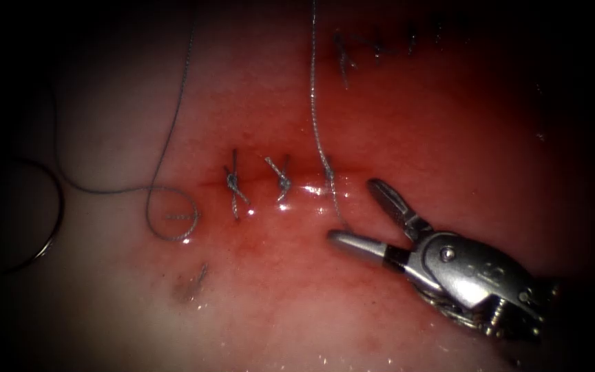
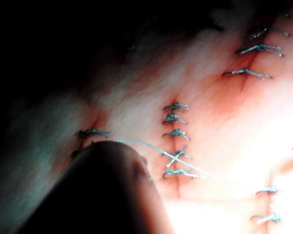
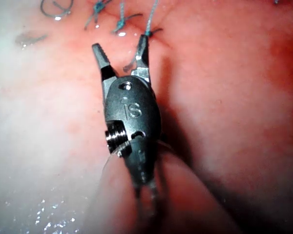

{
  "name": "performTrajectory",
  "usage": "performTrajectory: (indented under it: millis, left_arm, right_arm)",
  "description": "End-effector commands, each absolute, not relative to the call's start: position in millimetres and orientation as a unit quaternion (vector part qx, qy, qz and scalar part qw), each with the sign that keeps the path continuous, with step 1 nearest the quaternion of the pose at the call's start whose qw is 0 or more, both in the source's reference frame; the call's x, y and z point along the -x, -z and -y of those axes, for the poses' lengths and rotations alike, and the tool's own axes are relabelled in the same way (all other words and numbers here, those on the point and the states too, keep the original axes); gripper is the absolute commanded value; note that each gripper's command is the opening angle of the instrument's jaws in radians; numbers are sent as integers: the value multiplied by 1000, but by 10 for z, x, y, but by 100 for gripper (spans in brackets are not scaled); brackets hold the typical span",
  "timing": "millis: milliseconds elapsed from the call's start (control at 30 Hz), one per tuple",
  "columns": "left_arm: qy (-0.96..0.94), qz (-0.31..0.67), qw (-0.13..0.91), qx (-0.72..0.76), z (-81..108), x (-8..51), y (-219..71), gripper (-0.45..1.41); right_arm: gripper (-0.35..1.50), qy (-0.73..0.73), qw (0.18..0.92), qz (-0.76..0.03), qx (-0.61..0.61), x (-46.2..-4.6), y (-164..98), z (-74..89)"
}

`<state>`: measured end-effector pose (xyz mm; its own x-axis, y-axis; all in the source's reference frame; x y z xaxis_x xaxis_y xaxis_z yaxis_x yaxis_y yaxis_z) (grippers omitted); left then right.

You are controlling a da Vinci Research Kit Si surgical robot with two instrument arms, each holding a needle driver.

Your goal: Wound Closure

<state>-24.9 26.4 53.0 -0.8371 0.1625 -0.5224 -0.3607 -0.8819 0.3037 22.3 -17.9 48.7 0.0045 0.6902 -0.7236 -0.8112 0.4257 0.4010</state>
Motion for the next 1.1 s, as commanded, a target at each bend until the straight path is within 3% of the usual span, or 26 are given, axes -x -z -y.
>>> performTrajectory:
  millis: [33,200,333,400,667,1100]
  left_arm:
    - [-936,-201,140,251,-268,255,-526,-45]
    - [-934,-208,139,254,-262,255,-507,-45]
    - [-933,-213,137,257,-261,254,-487,-45]
    - [-932,-213,136,258,-261,253,-483,-45]
    - [-930,-222,135,261,-253,253,-458,-45]
    - [-929,-222,138,261,-246,259,-440,-45]
  right_arm:
    - [115,-536,703,-464,62,-232,-492,176]
    - [110,-543,711,-444,40,-240,-501,164]
    - [130,-542,738,-401,25,-255,-526,165]
    - [131,-542,741,-397,25,-257,-530,166]
    - [123,-547,738,-395,24,-263,-536,154]
    - [130,-539,749,-383,37,-281,-551,132]
